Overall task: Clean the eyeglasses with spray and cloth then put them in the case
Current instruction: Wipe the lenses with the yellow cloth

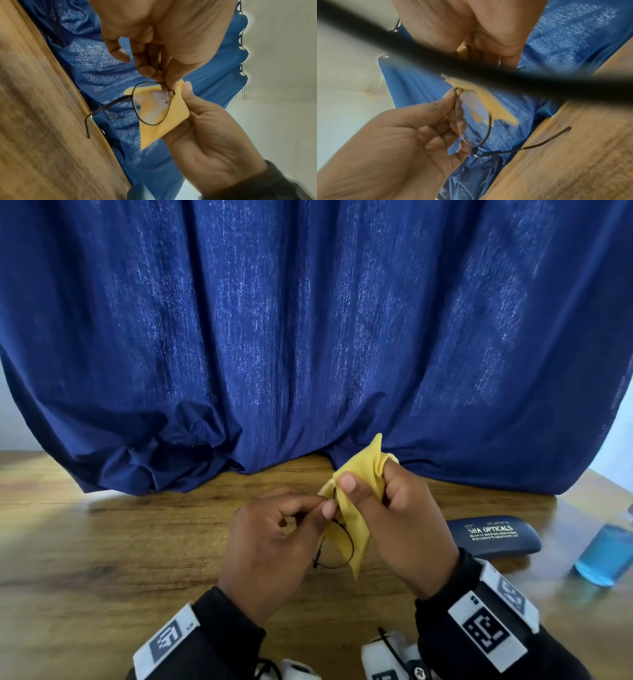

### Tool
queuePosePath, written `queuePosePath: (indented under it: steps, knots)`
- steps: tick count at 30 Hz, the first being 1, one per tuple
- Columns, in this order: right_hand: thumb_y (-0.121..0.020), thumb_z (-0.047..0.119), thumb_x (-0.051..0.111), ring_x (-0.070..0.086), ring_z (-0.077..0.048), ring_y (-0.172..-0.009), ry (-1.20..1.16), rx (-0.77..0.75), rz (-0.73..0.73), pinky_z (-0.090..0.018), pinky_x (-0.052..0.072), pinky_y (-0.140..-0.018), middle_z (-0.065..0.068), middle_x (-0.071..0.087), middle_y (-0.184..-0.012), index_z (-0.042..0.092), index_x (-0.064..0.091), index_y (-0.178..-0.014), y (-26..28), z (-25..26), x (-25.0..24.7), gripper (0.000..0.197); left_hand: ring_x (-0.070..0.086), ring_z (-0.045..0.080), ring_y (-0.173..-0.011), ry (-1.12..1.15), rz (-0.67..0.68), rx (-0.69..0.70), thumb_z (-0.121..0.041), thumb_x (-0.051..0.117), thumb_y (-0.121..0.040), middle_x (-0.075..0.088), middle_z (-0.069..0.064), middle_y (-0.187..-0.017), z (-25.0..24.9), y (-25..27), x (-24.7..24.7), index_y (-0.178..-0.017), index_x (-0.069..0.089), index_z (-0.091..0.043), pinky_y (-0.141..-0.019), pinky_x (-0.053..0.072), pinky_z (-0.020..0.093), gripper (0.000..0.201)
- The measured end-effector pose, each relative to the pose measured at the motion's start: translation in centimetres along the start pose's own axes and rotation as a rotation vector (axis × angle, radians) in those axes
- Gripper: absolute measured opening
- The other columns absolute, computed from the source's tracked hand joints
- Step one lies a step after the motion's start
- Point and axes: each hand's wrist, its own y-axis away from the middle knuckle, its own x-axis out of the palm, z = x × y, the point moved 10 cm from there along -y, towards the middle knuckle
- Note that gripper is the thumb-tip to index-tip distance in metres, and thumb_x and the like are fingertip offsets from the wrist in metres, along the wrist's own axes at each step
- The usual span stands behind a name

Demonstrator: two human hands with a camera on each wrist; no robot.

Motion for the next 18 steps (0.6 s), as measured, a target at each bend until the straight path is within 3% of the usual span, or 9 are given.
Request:
queuePosePath:
  steps: [3, 5, 7, 9, 11, 13, 15, 17, 18]
  knots:
    - [-0.091, 0.031, 0.074, 0.067, -0.021, -0.070, -0.047, 0.014, 0.038, -0.038, 0.056, -0.066, -0.015, 0.072, -0.083, 0.006, 0.065, -0.094, 0.0, -0.2, 0.3, 0.027, 0.068, 0.010, -0.080, -0.021, -0.033, 0.017, -0.028, 0.075, -0.087, 0.076, -0.008, -0.077, -0.2, -0.2, -0.9, -0.084, 0.083, -0.026, -0.066, 0.042, 0.006, 0.009]
    - [-0.081, 0.035, 0.082, 0.073, -0.025, -0.075, -0.076, 0.041, 0.050, -0.041, 0.061, -0.066, -0.010, 0.077, -0.082, 0.007, 0.069, -0.096, 0.0, -0.6, 0.4, 0.034, 0.068, 0.013, -0.079, -0.052, -0.021, 0.053, -0.024, 0.075, -0.090, 0.074, -0.009, -0.077, -0.5, -0.2, -0.7, -0.081, 0.082, -0.023, -0.065, 0.044, 0.009, 0.011]
    - [-0.074, 0.031, 0.088, 0.072, -0.016, -0.062, -0.136, 0.069, 0.015, -0.028, 0.055, -0.052, -0.004, 0.077, -0.073, 0.003, 0.070, -0.090, 0.0, -0.8, -0.1, 0.036, 0.069, 0.015, -0.080, -0.073, 0.018, 0.085, -0.023, 0.071, -0.092, 0.073, -0.009, -0.080, -0.8, 0.1, 0.1, -0.080, 0.081, -0.022, -0.066, 0.050, 0.018, 0.015]
    - [-0.072, 0.028, 0.089, 0.065, -0.007, -0.050, -0.195, 0.068, -0.028, -0.018, 0.048, -0.046, 0.002, 0.071, -0.060, 0.003, 0.070, -0.078, 0.1, -0.5, -0.5, 0.032, 0.070, 0.016, -0.083, -0.035, 0.072, 0.086, -0.020, 0.070, -0.090, 0.074, -0.010, -0.085, -1.2, 0.4, 1.1, -0.084, 0.082, -0.024, -0.068, 0.055, 0.025, 0.014]
    - [-0.077, 0.036, 0.084, 0.064, -0.010, -0.047, -0.172, 0.060, -0.060, -0.022, 0.048, -0.044, 0.003, 0.069, -0.054, 0.006, 0.066, -0.068, 0.2, -0.3, -0.9, 0.036, 0.070, 0.016, -0.084, -0.003, 0.099, 0.076, -0.018, 0.074, -0.092, 0.074, -0.010, -0.085, -1.5, 0.6, 1.6, -0.088, 0.084, -0.027, -0.068, 0.053, 0.020, 0.014]
    - [-0.086, 0.045, 0.073, 0.067, -0.023, -0.049, -0.141, 0.063, -0.082, -0.036, 0.054, -0.045, -0.004, 0.070, -0.054, 0.001, 0.062, -0.065, 0.1, -0.3, -1.3, 0.049, 0.069, 0.016, -0.083, 0.011, 0.087, 0.070, -0.022, 0.076, -0.090, 0.074, -0.010, -0.083, -1.6, 0.6, 1.6, -0.089, 0.084, -0.029, -0.067, 0.045, 0.010, 0.011]
    - [-0.093, 0.048, 0.063, 0.062, -0.033, -0.050, -0.104, 0.018, -0.101, -0.041, 0.051, -0.049, -0.009, 0.068, -0.054, -0.001, 0.058, -0.061, -0.1, 0.0, -1.6, 0.059, 0.068, 0.016, -0.083, 0.036, 0.063, 0.059, -0.027, 0.074, -0.089, 0.075, -0.009, -0.083, -1.4, 0.5, 1.2, -0.089, 0.085, -0.029, -0.068, 0.043, 0.008, 0.010]
    - [-0.097, 0.043, 0.059, 0.066, -0.037, -0.063, -0.089, -0.027, -0.070, -0.043, 0.054, -0.059, -0.016, 0.071, -0.065, -0.002, 0.065, -0.067, -0.3, 0.3, -1.3, 0.054, 0.069, 0.013, -0.082, 0.045, 0.034, 0.039, -0.025, 0.075, -0.089, 0.076, -0.008, -0.082, -0.9, 0.3, 0.7, -0.088, 0.085, -0.027, -0.067, 0.043, 0.007, 0.010]
    - [-0.098, 0.038, 0.061, 0.069, -0.032, -0.068, -0.090, -0.033, -0.035, -0.041, 0.056, -0.065, -0.014, 0.074, -0.072, 0.002, 0.070, -0.074, -0.4, 0.1, -0.9, 0.044, 0.068, 0.009, -0.081, 0.034, 0.018, 0.030, -0.022, 0.076, -0.089, 0.076, -0.008, -0.082, -0.7, 0.1, 0.3, -0.087, 0.084, -0.026, -0.067, 0.043, 0.006, 0.010]
